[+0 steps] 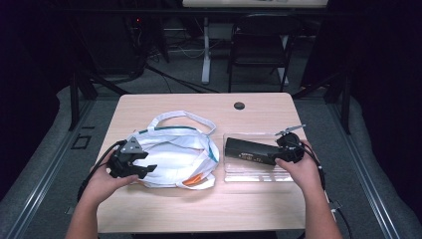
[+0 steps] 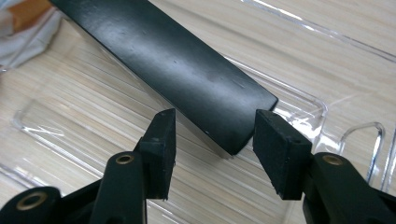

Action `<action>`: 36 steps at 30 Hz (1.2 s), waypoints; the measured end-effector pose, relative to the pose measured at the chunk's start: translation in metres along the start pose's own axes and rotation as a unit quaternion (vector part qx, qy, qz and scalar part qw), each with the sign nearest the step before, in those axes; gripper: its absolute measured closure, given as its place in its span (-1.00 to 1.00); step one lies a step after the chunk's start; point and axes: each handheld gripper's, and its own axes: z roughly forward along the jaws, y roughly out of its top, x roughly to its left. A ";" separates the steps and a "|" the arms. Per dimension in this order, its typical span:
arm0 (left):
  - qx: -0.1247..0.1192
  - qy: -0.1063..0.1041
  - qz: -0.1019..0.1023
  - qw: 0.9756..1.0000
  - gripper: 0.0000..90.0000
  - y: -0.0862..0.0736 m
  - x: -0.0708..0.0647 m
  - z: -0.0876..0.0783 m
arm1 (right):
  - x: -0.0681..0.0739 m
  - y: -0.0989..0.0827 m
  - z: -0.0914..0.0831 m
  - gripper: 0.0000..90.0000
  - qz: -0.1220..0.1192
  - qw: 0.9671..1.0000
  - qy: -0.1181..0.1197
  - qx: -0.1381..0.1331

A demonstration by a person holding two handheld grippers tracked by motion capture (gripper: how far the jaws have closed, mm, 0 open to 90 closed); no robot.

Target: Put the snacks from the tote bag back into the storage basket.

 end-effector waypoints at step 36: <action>-0.002 0.018 -0.011 1.000 -0.02 -0.007 0.003 -0.005 | -0.008 -0.002 0.018 0.04 0.001 0.999 0.001 0.037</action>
